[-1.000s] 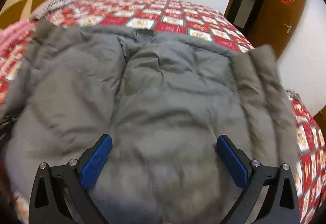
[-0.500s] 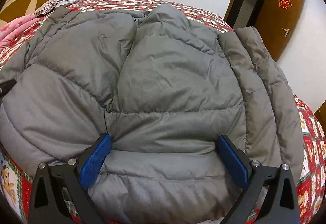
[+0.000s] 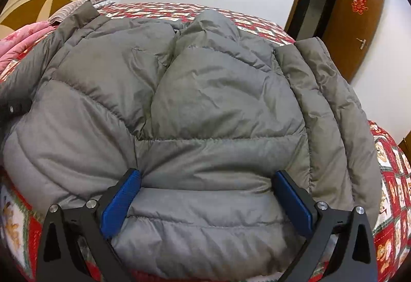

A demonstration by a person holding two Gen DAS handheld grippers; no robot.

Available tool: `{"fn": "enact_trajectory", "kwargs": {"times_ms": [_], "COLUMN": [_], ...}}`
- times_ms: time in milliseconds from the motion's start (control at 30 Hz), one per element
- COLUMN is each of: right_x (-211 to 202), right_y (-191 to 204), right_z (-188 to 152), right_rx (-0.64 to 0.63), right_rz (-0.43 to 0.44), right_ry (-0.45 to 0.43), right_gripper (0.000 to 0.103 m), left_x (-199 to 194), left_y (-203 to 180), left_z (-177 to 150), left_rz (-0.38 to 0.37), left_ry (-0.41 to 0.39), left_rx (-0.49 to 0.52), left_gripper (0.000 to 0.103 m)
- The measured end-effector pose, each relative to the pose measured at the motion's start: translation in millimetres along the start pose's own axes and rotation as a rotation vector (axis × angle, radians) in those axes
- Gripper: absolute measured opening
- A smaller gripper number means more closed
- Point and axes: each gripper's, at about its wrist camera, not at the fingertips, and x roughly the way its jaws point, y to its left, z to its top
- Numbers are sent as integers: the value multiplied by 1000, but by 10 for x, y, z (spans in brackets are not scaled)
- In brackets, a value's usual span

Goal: Fold large clothes

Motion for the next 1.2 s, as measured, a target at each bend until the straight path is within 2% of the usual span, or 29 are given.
{"fn": "enact_trajectory", "kwargs": {"times_ms": [133,300,400,500,567,700,833,933,1033,1200], "right_x": [-77,-114,-199,-275,-346,-539,-701,-666,-592,-468], "right_y": [-11,158,343,506,518,291,-203,-538,-813,-1096], "right_z": [12,-43,-85,-52,25,163,224,261,248,89], "right_rx": [7,-24,-71,-139,-157,-131,-41,28,89,148], "right_rz": [52,52,103,155,167,143,82,29,7,-13], "right_ry": [15,5,2,6,12,-20,-49,-50,-34,0], "right_gripper": [102,101,101,102,102,102,102,102,102,102], "left_x": [-194,-486,-672,-841,-949,-1057,-1117,-1113,-1063,-789], "left_y": [36,194,335,316,193,-123,-662,-1081,-1442,-1968], "left_z": [32,-28,5,118,222,430,528,522,477,364], "left_rz": [22,37,57,93,121,102,78,38,-15,-42], "left_ry": [-7,-17,-29,-53,-77,-119,-175,-198,-196,-156], "left_rx": [44,47,41,79,122,170,272,354,412,498], "left_gripper": [9,8,8,8,8,8,8,8,8,8]}}
